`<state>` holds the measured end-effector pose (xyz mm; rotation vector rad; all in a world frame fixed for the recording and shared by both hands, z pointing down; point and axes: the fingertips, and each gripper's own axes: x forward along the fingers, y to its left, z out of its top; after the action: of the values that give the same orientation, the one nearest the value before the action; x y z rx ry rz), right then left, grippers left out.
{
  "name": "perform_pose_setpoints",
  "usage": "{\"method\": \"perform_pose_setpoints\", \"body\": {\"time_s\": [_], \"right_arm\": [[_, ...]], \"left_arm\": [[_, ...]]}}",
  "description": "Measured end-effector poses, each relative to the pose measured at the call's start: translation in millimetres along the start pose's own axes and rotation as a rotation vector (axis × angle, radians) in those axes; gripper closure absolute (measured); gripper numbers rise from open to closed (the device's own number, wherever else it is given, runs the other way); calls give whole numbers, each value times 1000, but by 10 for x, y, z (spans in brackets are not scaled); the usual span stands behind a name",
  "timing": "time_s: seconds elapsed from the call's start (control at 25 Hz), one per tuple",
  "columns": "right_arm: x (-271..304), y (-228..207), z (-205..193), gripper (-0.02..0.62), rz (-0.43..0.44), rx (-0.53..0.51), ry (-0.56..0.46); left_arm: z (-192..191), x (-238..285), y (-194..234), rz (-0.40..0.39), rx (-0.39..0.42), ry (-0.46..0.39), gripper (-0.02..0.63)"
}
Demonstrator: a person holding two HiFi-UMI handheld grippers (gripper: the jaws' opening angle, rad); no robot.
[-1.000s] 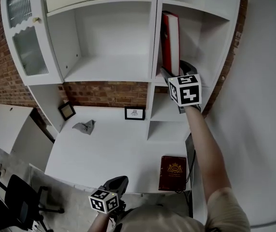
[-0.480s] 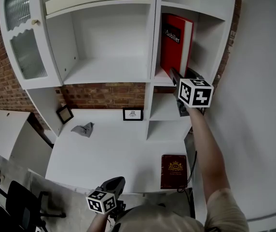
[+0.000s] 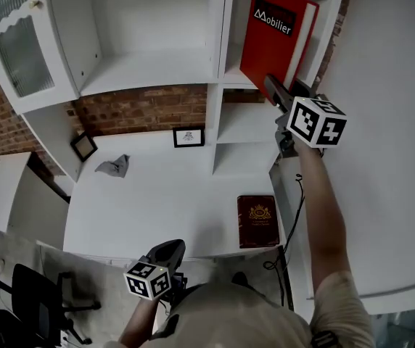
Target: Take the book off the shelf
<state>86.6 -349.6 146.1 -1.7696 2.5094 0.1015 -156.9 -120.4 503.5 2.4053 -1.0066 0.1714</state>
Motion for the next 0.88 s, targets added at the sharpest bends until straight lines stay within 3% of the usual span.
{"method": "perform_pose_setpoints", "body": {"time_s": [0.36, 0.64, 0.88], "right_arm": [[-711, 395, -58, 440, 67, 55, -42], [-1028, 631, -501, 439, 238, 254, 62], [-1255, 613, -1071, 437, 324, 412, 151]], "left_arm": [[-188, -140, 27, -41, -12, 49, 603], [-195, -115, -110, -24, -14, 54, 603], [-91, -78, -244, 33, -7, 16, 603]]}}
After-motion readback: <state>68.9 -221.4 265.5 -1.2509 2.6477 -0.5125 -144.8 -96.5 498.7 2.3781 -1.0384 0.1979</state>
